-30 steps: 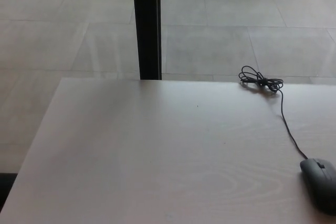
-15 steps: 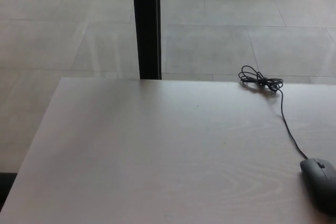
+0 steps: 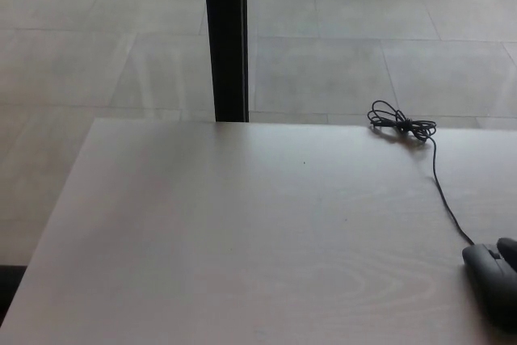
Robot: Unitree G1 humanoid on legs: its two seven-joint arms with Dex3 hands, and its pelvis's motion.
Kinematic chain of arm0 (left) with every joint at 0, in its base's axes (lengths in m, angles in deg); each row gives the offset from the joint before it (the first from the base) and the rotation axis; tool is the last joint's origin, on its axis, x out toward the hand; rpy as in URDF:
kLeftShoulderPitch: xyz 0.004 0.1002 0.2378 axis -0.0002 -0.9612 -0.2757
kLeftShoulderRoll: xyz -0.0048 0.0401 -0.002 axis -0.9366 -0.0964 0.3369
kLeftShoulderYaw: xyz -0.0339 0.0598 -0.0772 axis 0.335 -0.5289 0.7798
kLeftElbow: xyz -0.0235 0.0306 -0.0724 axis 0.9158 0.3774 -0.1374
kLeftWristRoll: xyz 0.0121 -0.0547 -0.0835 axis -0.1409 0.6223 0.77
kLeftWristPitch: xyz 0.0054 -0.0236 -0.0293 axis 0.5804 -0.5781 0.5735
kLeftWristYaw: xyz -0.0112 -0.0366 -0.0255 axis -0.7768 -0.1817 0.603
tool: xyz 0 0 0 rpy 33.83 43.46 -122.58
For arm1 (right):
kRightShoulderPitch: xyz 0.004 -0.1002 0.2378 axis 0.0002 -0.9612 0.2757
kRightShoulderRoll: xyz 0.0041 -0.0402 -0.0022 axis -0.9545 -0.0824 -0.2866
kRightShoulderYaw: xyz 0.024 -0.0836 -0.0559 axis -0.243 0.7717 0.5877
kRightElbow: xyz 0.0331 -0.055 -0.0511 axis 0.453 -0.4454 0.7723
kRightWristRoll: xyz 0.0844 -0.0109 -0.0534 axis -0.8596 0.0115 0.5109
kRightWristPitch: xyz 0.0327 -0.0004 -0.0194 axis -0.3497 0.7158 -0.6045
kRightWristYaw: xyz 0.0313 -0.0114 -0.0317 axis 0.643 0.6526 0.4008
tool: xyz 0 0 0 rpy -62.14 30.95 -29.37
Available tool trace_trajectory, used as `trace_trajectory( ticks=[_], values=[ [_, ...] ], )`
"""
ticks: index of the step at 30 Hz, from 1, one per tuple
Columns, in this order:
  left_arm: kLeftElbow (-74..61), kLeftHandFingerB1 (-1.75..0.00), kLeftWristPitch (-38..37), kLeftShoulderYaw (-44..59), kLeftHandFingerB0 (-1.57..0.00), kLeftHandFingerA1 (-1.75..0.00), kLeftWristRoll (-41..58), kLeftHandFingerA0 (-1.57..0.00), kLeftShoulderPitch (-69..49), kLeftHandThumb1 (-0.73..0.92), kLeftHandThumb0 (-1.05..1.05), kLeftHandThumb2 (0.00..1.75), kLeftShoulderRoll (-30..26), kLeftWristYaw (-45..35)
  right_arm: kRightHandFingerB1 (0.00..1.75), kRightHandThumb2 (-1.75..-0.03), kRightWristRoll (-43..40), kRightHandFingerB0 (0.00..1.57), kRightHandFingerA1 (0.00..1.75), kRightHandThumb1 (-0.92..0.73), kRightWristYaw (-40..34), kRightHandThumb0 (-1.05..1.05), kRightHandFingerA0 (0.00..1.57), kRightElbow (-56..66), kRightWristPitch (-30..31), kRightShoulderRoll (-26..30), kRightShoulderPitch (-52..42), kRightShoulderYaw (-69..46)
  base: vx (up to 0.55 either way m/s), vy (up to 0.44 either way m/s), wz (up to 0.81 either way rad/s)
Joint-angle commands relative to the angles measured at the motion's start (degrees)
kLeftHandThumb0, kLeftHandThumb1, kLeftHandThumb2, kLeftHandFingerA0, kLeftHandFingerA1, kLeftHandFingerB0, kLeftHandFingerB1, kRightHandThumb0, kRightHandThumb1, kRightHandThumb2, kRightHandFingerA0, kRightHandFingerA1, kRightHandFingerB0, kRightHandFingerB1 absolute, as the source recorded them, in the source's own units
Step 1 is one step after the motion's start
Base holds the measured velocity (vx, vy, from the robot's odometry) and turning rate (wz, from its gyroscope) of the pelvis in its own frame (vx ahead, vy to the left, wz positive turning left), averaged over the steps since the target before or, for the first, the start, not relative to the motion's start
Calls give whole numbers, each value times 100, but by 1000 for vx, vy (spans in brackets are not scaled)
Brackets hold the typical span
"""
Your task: The robot uses its right fingers to click on the left button of the black mouse placed on the table.
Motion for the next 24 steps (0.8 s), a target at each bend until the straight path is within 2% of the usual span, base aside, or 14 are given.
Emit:
trace_trajectory(
  ticks=[1,4,5,7,8,9,10,11,13,19,20,22,23,24],
  values=[
    [50,-43,-108,-34,-38,-58,92,-51,-35,92,-91,80,-145,-98,30,-67,1580,30,39,-88,-79,-84,34,-567,37,719,233,645,0,0,0],
    [106,-47,-81,-52,-35,-59,79,-49,-18,82,-100,93,-161,-78,30,-67,1756,27,38,-89,-82,-86,34,-639,168,843,316,770,0,0,0],
    [103,-46,-99,-58,-41,-59,71,-54,-14,92,-94,79,-156,-22,30,-68,1853,29,39,-91,-151,-87,34,-766,108,910,393,846,0,0,0],
    [107,-45,-95,-71,-39,-57,62,-51,1,92,-93,80,-159,-8,31,-68,1908,30,39,-90,-249,-87,35,-911,57,959,468,915,0,0,0],
    [103,-54,-108,-80,-34,-62,56,-44,-3,79,-88,118,-159,-25,31,-68,1951,30,39,-91,-294,-87,35,-994,43,969,511,961,0,0,0],
    [93,-53,-99,-93,-32,-62,48,-45,8,80,-89,119,-157,3,31,-68,2040,30,38,-91,-302,-87,34,-1098,37,1012,569,1061,0,0,0],
    [93,-53,-98,-98,-32,-62,47,-45,12,80,-89,119,-157,8,31,-68,2046,30,38,-91,-312,-87,34,-1118,35,1022,579,1079,0,0,0],
    [90,-48,-96,-103,-36,-60,48,-51,10,82,-99,93,-157,5,35,-79,2082,28,42,-80,-375,-94,35,-1179,30,1017,605,1118,0,0,0],
    [82,-44,-82,-104,-35,-59,65,-54,-6,91,-97,84,-154,-38,31,-68,2114,31,38,-91,-424,-87,35,-1259,25,1004,617,1190,0,0,0],
    [68,-44,-135,-131,-34,-57,66,-45,-63,92,-93,81,-146,-149,34,-77,2366,30,41,-81,-358,-91,35,-1489,165,875,807,1558,0,0,0],
    [71,-53,-137,-135,-32,-63,66,-44,-56,80,-89,120,-147,-134,35,-77,2485,31,42,-81,-569,-91,37,-1652,163,798,904,1652,0,0,0],
    [75,-54,-116,-154,-33,-63,51,-46,-35,79,-87,119,-156,-97,35,-79,2512,29,42,-80,-623,-92,35,-1736,176,761,973,1710,0,0,0],
    [64,-45,-108,-152,-38,-58,61,-49,-37,92,-94,81,-156,-96,34,-77,2488,30,42,-81,-649,-91,35,-1770,152,738,994,1713,0,0,0],
    [48,-45,-95,-147,-38,-58,75,-49,-39,92,-94,81,-156,-95,34,-77,2451,30,42,-81,-679,-91,35,-1809,118,703,1018,1709,0,0,0]
  ],
)
